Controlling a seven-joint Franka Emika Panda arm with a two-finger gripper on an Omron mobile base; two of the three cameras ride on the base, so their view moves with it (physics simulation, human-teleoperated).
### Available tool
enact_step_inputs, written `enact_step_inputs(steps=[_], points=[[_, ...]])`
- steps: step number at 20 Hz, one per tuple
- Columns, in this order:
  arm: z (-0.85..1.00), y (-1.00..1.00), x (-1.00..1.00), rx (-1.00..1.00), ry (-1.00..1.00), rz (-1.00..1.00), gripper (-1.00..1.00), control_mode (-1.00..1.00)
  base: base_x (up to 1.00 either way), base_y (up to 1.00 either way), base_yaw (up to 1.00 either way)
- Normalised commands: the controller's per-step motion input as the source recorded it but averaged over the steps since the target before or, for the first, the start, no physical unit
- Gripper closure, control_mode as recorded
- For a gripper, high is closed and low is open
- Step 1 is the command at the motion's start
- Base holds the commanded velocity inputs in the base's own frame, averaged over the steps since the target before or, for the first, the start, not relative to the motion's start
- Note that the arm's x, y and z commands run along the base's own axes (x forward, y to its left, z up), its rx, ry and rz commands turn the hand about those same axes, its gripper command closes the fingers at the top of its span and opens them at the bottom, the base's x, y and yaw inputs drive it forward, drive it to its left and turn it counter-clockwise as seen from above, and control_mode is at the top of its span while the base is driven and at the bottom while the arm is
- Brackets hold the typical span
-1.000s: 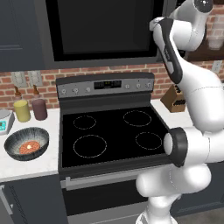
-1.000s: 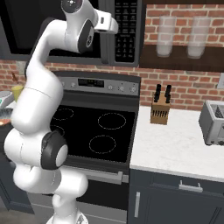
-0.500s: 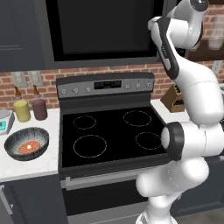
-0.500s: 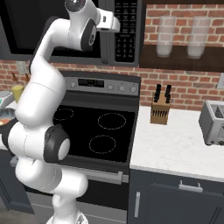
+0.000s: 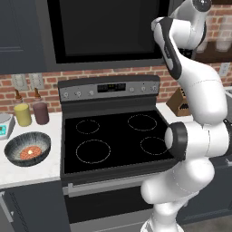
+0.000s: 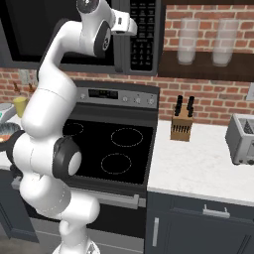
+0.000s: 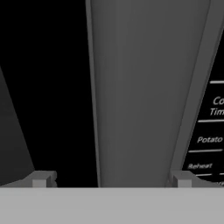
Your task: Open the microwave, place the bowl with waffle inside the microwave, then close the microwave door and turn it on.
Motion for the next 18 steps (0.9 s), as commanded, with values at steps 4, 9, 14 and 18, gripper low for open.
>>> enact_step_inputs(steps=[4,9,14,18], points=[[0.00,-0.05,0.22,0.00,-0.03,0.01,-1.00,-1.00,0.00,0.00,0.00],[-0.01,-0.01,0.24,0.00,0.00,0.01,1.00,-1.00,0.00,0.00,0.00],[-0.01,0.00,0.30,0.00,0.00,0.03,1.00,-1.00,0.00,0.00,0.00],[0.00,0.00,0.17,0.00,0.00,0.09,1.00,-1.00,0.00,0.00,0.00]])
